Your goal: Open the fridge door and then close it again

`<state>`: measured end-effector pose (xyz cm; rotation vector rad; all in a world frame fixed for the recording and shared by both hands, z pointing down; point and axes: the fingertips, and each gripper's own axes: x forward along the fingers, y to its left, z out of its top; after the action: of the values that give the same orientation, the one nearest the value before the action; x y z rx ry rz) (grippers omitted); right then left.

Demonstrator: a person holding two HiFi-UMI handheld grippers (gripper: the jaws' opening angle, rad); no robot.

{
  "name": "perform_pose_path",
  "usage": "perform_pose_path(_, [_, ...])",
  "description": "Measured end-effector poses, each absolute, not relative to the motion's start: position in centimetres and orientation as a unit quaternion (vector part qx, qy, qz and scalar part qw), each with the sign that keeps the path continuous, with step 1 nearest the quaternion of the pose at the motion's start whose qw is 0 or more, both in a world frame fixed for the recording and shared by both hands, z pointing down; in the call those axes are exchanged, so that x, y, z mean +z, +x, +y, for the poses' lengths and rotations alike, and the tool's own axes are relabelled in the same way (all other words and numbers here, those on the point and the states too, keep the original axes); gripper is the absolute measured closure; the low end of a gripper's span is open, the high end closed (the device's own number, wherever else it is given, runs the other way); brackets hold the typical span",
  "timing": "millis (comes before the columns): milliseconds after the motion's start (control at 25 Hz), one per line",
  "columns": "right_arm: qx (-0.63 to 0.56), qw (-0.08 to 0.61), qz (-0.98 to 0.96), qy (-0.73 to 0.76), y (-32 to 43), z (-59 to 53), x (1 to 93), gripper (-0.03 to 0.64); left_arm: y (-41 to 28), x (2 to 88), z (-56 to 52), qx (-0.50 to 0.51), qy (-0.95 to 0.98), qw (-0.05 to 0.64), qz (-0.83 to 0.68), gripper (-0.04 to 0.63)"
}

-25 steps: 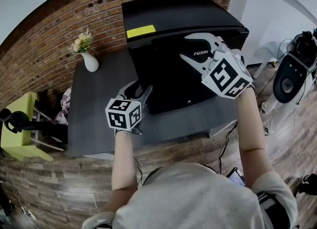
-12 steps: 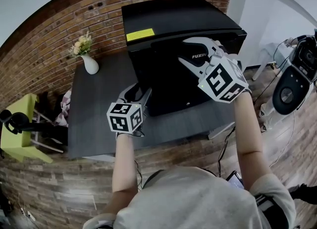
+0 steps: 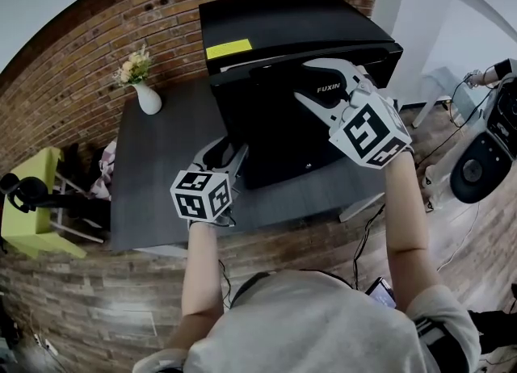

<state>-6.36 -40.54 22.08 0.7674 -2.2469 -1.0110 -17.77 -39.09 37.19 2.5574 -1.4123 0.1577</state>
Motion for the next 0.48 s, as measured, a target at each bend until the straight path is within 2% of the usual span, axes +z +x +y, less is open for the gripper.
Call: perform_pose_path(480, [-0.380, 0.208, -0.831, 0.348, -4.3, -37.3, 21.9, 0.451, -16.1, 37.4, -34.8, 0.059, 0.884, 0.098, -0.454, 0.407])
